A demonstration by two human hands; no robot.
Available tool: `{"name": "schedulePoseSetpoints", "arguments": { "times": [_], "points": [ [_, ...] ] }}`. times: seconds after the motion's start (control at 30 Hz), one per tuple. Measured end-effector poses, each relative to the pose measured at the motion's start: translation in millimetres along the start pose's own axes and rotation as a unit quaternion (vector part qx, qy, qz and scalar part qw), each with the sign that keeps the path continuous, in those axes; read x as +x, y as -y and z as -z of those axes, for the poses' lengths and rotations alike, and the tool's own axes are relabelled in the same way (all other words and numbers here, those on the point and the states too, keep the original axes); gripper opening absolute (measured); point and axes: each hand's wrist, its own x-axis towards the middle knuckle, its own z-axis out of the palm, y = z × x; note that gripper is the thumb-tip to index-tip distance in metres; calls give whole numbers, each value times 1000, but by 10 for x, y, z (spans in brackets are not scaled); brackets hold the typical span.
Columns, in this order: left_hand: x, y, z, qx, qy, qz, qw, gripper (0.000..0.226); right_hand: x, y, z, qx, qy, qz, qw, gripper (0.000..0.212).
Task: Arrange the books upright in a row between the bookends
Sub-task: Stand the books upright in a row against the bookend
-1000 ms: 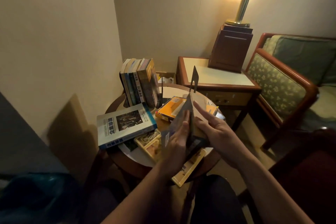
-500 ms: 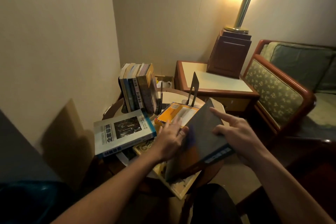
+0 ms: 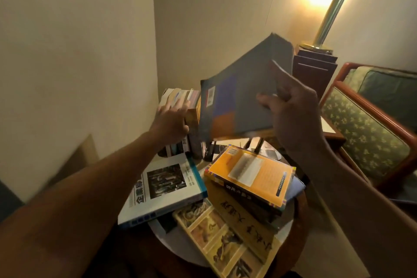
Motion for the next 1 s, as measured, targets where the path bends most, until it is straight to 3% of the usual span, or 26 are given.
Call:
{"name": "schedulePoseSetpoints", "arguments": {
  "times": [0.13, 0.33, 0.7, 0.87, 1.0],
  "points": [
    [37, 143, -122, 47, 0, -28, 998, 87, 407, -39, -346, -47, -56, 30, 997, 61],
    [14, 228, -264, 52, -64, -43, 996, 95, 822, -293, -736, -111, -68, 28, 991, 65],
    [35, 307, -318, 13, -76, -75, 994, 99, 1047, -787, -1272, -206, 88, -35, 974, 77],
    [20, 308, -352, -2, -112, -102, 988, 93, 1057, -926, -1369, -182, 101, -84, 974, 77],
    [42, 278, -348, 5, -104, -93, 990, 93, 1170, -936, -1434, -185, 163, -101, 964, 63]
  ]
}}
